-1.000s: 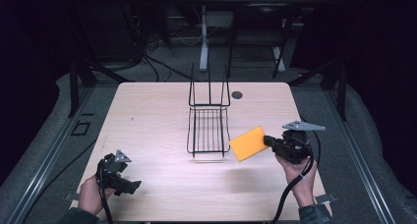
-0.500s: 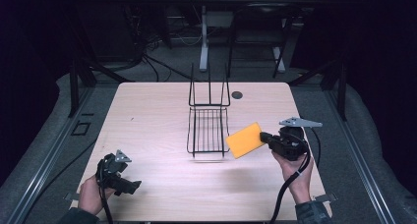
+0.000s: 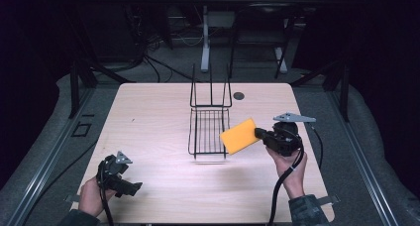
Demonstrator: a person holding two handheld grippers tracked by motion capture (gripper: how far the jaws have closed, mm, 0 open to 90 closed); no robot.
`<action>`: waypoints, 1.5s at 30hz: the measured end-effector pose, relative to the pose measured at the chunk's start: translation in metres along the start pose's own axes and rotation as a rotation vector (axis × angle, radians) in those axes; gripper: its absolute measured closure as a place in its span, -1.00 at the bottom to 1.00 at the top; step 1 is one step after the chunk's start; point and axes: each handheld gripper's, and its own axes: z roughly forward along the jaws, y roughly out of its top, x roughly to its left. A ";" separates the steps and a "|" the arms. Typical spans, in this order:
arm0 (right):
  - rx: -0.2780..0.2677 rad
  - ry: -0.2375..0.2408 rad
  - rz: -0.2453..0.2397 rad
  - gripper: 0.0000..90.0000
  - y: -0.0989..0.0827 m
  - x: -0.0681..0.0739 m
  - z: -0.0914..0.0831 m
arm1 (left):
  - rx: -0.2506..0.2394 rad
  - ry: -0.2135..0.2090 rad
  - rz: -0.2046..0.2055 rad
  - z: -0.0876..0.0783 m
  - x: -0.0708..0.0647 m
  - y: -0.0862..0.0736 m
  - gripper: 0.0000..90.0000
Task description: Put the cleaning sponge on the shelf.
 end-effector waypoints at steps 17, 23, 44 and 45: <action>-0.020 0.025 0.015 0.99 0.014 0.014 0.030 | 0.001 0.000 0.008 0.000 0.000 0.001 -1.00; -0.012 0.033 0.022 0.99 0.015 0.019 0.044 | 0.001 -0.004 0.014 0.000 -0.001 0.001 -1.00; 0.029 0.017 0.078 0.99 0.009 0.032 0.100 | -0.002 -0.006 0.024 0.001 -0.003 0.003 -1.00; 0.031 0.019 0.083 0.99 0.009 0.033 0.101 | -0.002 -0.006 0.024 0.001 -0.003 0.003 -1.00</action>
